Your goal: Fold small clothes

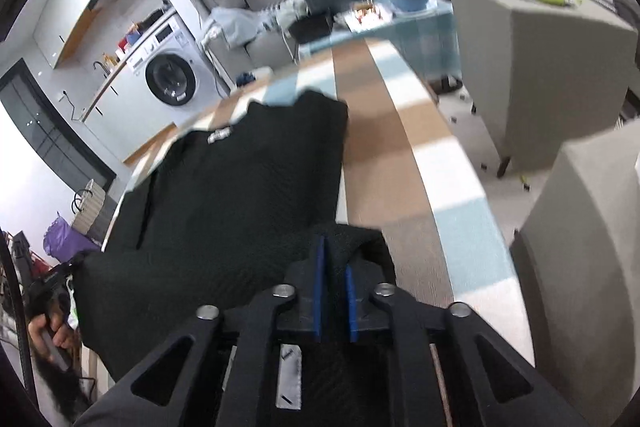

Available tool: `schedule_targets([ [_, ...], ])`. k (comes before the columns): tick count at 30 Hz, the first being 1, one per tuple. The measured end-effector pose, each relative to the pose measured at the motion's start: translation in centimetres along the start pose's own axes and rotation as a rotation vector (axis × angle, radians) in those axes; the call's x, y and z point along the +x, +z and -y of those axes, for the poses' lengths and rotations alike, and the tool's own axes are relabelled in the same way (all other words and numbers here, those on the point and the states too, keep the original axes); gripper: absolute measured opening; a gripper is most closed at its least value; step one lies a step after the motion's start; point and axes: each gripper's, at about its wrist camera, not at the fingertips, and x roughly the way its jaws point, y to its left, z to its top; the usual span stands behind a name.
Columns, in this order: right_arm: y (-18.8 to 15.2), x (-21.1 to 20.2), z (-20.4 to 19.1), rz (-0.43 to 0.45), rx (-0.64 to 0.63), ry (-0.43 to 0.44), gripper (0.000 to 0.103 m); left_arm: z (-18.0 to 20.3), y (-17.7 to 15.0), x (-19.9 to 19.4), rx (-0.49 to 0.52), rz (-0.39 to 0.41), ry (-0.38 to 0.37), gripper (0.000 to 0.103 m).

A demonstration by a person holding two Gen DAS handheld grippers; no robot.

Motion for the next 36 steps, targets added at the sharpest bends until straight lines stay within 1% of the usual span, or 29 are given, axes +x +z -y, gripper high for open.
schedule_targets([
  [1,-0.4,-0.3,0.4,-0.008,0.008,0.019,0.034,-0.3,-0.6,-0.2,-0.004,0.000,-0.007,0.028],
  [2,-0.9,-0.8,1.0,-0.006,0.013,0.041,0.043,-0.7,-1.2,-0.5,-0.010,0.003,-0.010,0.041],
  [3,-1.5,-1.5,1.4,0.003,0.015,0.051,0.047,-1.1,-2.0,-1.0,-0.019,0.010,-0.010,0.047],
  [4,-2.1,-2.1,1.8,0.007,0.017,0.051,0.048,-1.4,-2.8,-1.5,-0.028,0.016,-0.013,0.053],
  [7,-4.4,-3.9,3.3,0.004,0.048,0.038,0.049,-2.2,-5.2,-2.7,-0.053,0.000,-0.039,0.054],
  [9,-6.0,-4.8,4.0,-0.014,0.063,0.056,0.049,-2.5,-6.5,-3.1,-0.060,-0.012,-0.034,0.054],
  [11,-7.2,-5.2,4.0,-0.018,0.052,0.064,0.049,-2.6,-7.5,-3.5,-0.064,-0.019,-0.032,0.054],
  [14,-8.0,-5.2,4.1,-0.023,0.049,0.081,0.049,-2.5,-8.5,-3.9,-0.068,-0.030,-0.050,0.054],
  [17,-8.0,-4.8,3.7,-0.022,0.045,0.116,0.049,-2.1,-9.1,-3.9,-0.058,-0.049,-0.055,0.054],
  [18,-7.9,-4.8,3.4,-0.017,0.033,0.120,0.045,-2.0,-9.2,-3.7,-0.055,-0.054,-0.051,0.054],
  [19,-7.8,-4.7,3.2,-0.010,0.021,0.116,0.038,-1.8,-9.2,-3.6,-0.052,-0.060,-0.046,0.054],
  [20,-7.8,-4.6,2.8,-0.007,0.004,0.116,0.022,-1.7,-9.3,-3.6,-0.048,-0.064,-0.044,0.053],
  [21,-7.7,-4.5,2.6,-0.008,-0.008,0.117,0.011,-1.5,-9.3,-3.6,-0.039,-0.066,-0.047,0.048],
  [22,-7.7,-4.5,2.5,-0.005,-0.014,0.124,0.007,-1.3,-9.3,-3.7,-0.031,-0.063,-0.049,0.026],
  [23,-7.7,-4.7,2.3,0.003,-0.023,0.135,0.006,-1.2,-9.3,-3.9,-0.021,-0.056,-0.049,0.006],
  [24,-7.7,-5.1,2.2,0.017,-0.032,0.137,0.005,-0.9,-9.1,-4.2,-0.008,-0.042,-0.046,0.003],
  [26,-7.6,-6.2,1.9,0.058,-0.043,0.155,0.005,-0.7,-8.8,-5.1,0.001,0.002,-0.043,0.003],
  [29,-7.1,-7.8,1.6,0.104,-0.030,0.188,0.004,-0.3,-7.8,-7.1,0.000,0.066,-0.062,0.003],
  [31,-6.5,-8.6,1.1,0.127,-0.026,0.212,0.004,-0.1,-6.5,-8.2,-0.012,0.110,-0.086,0.003],
  [33,-5.5,-9.3,0.4,0.157,-0.031,0.225,0.004,0.1,-4.6,-9.0,-0.025,0.147,-0.094,0.003],
  [36,-3.1,-9.4,-0.4,0.196,0.003,0.235,0.003,0.7,-1.5,-9.4,-0.027,0.203,-0.100,0.002],
])
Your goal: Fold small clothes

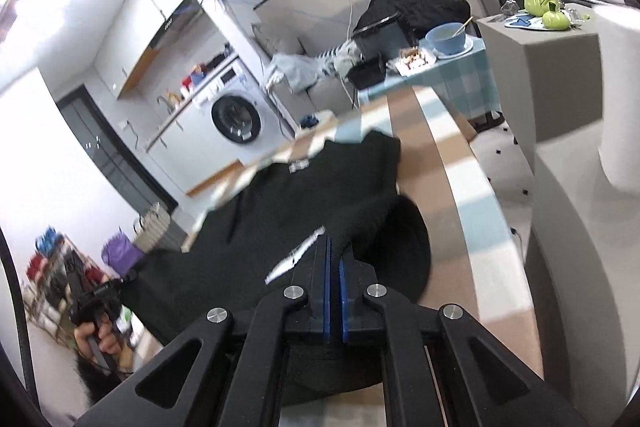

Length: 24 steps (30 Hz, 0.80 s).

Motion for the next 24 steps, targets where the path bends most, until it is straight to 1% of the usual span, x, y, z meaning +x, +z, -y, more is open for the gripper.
schedule_targets([
  [3,2.5,1.0,-0.3,0.035,0.033,-0.015,0.003,0.4,3.2,1.3,-0.002,0.032,-0.009,0.001],
  [6,5.3,2.8,-0.4,0.072,0.076,-0.032,0.003,0.2,6.3,3.4,-0.006,0.052,0.013,0.000],
  [9,7.2,5.0,0.1,0.079,0.104,-0.063,0.003,-1.0,8.2,5.8,-0.031,0.032,0.036,0.000],
  [11,8.0,6.6,0.8,0.070,0.112,-0.107,0.003,-2.0,8.3,7.4,-0.046,-0.006,0.068,0.000],
  [14,7.5,8.9,1.6,0.013,0.099,-0.179,0.003,-3.2,6.4,9.2,-0.067,-0.086,0.064,0.000],
  [16,6.6,9.6,2.1,-0.038,0.085,-0.220,0.004,-3.5,4.6,9.5,-0.075,-0.125,0.042,0.000],
  [17,6.1,9.7,2.5,-0.065,0.078,-0.224,0.007,-3.6,3.7,9.4,-0.072,-0.140,0.030,0.000],
  [18,5.6,9.6,2.8,-0.092,0.076,-0.217,0.013,-3.4,2.7,9.3,-0.066,-0.157,0.025,0.000],
  [19,5.1,9.4,3.3,-0.106,0.084,-0.207,0.017,-3.3,1.9,9.0,-0.061,-0.169,0.022,0.003],
  [20,4.6,9.1,3.7,-0.113,0.095,-0.203,0.026,-3.1,1.0,8.6,-0.056,-0.177,0.013,0.006],
  [21,4.1,8.7,4.0,-0.118,0.107,-0.198,0.033,-2.7,0.0,8.0,-0.046,-0.186,-0.002,0.009],
  [22,3.6,8.0,4.4,-0.126,0.123,-0.181,0.034,-2.4,-0.7,7.6,-0.037,-0.192,-0.009,0.016],
  [23,3.2,7.6,4.5,-0.129,0.129,-0.169,0.036,-2.0,-1.4,6.9,-0.025,-0.194,-0.014,0.026],
  [24,2.8,7.0,4.5,-0.131,0.137,-0.152,0.039,-1.7,-2.2,6.2,-0.020,-0.192,-0.018,0.033],
])
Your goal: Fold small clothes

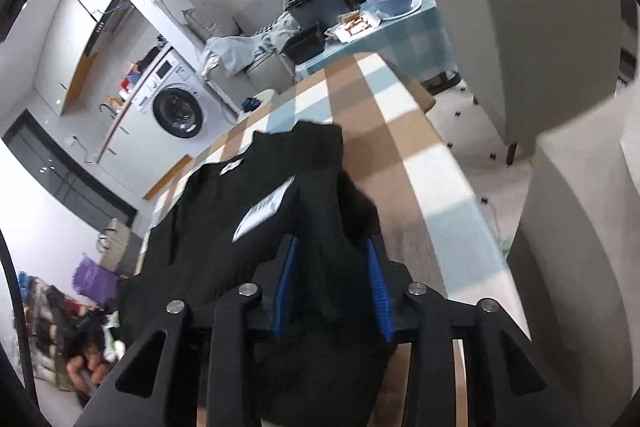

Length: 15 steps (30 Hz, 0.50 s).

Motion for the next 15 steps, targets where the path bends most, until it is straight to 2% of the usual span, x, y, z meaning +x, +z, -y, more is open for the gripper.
schedule_targets([
  [1,-0.5,-0.6,0.2,0.002,0.008,0.015,0.041,0.3,-0.7,-0.3,0.005,-0.004,-0.001,0.049],
  [2,-1.1,-1.1,0.3,0.004,0.014,0.032,0.044,0.5,-1.6,-0.5,0.007,-0.007,-0.007,0.059],
  [6,-3.4,-2.4,-0.1,-0.006,0.026,0.096,0.055,1.0,-4.4,-0.9,0.003,-0.055,-0.013,0.062],
  [9,-4.8,-2.7,-0.7,-0.025,0.018,0.142,0.055,0.9,-5.8,-0.5,-0.014,-0.106,-0.019,0.062],
  [12,-5.7,-2.6,-1.0,-0.037,0.019,0.147,0.056,0.9,-7.1,0.0,-0.019,-0.151,-0.012,0.061],
  [13,-5.8,-2.5,-1.0,-0.043,0.021,0.153,0.056,0.9,-7.3,0.3,-0.019,-0.162,-0.001,0.054],
  [14,-5.9,-2.4,-1.0,-0.044,0.023,0.156,0.056,0.9,-7.3,0.5,-0.021,-0.163,0.006,0.034],
  [15,-5.9,-2.4,-1.1,-0.044,0.021,0.156,0.056,0.8,-7.3,0.6,-0.021,-0.161,0.013,0.023],
])
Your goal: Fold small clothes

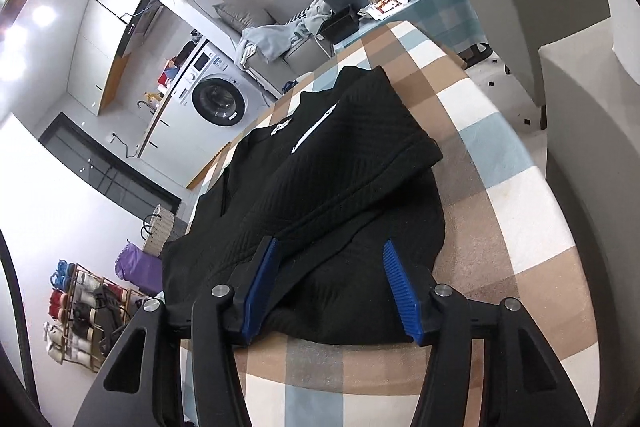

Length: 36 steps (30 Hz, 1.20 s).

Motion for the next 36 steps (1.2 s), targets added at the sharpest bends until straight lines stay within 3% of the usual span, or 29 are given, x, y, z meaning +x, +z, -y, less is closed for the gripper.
schedule_targets([
  [1,0.0,0.1,-0.1,0.000,-0.006,0.001,0.056,0.0,-0.1,-0.1,0.004,0.010,0.004,0.007],
  [2,0.0,0.3,0.0,-0.001,-0.009,-0.001,0.056,0.0,-0.1,-0.4,0.006,0.027,0.000,0.006],
  [9,0.0,1.3,0.2,-0.029,0.019,0.025,0.056,0.7,2.1,-5.7,0.012,0.227,-0.063,0.004],
  [15,0.0,2.7,0.4,-0.069,0.055,0.062,0.056,0.9,5.3,-8.5,0.009,0.328,-0.084,0.003],
  [26,0.6,6.1,0.6,-0.140,0.185,0.122,0.056,1.1,9.7,-9.4,-0.010,0.363,-0.090,0.003],
  [31,1.3,6.9,0.9,-0.097,0.247,0.131,0.056,0.8,9.8,-8.8,-0.014,0.352,-0.082,0.003],
  [36,2.1,6.2,0.2,-0.023,0.215,0.122,0.056,0.5,9.2,-8.2,-0.017,0.346,-0.066,0.003],
])
